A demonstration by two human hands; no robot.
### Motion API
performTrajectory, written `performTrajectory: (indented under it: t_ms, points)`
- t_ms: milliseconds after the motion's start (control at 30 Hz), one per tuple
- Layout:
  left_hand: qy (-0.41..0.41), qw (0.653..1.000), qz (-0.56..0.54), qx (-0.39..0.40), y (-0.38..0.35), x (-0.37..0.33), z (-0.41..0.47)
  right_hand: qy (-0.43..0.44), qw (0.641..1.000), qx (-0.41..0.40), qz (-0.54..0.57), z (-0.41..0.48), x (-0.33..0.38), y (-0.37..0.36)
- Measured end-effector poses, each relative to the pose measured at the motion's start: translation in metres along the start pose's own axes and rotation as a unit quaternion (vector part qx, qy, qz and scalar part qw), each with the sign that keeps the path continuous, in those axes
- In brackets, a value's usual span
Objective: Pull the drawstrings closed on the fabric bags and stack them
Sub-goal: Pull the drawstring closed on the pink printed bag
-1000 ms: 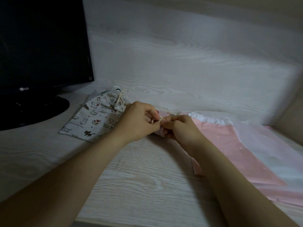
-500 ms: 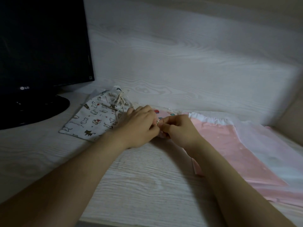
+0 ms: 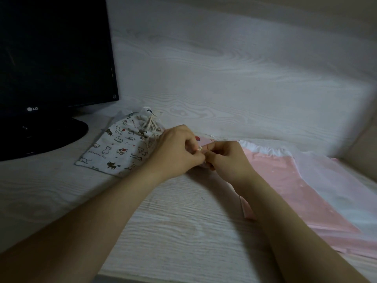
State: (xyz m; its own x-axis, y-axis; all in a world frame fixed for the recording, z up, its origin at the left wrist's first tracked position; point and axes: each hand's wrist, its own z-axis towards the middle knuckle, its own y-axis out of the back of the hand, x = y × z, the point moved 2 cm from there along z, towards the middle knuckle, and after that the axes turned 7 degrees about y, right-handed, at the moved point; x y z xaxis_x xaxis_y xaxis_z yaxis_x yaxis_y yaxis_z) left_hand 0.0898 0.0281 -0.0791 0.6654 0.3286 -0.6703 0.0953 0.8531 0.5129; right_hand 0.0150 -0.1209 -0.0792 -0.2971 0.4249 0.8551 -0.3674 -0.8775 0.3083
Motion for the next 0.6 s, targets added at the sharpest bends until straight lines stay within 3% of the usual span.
performTrajectory:
  t_ms: [167, 300, 433, 600]
  points:
    - [0.101, 0.989, 0.064, 0.09, -0.003, 0.001, 0.001, 0.012, 1.0, 0.012, -0.015, -0.002, 0.0, -0.006]
    - [0.068, 0.991, 0.099, 0.059, -0.001, 0.004, 0.002, 0.013, 1.0, -0.004, -0.009, 0.0, -0.001, -0.003]
    - [0.072, 0.996, 0.018, 0.044, 0.0, 0.006, 0.005, 0.01, 0.999, -0.031, -0.022, 0.002, -0.008, -0.001]
    - [0.169, 0.979, -0.077, 0.086, 0.003, -0.002, 0.006, 0.002, 0.999, -0.045, -0.015, 0.006, -0.011, 0.0]
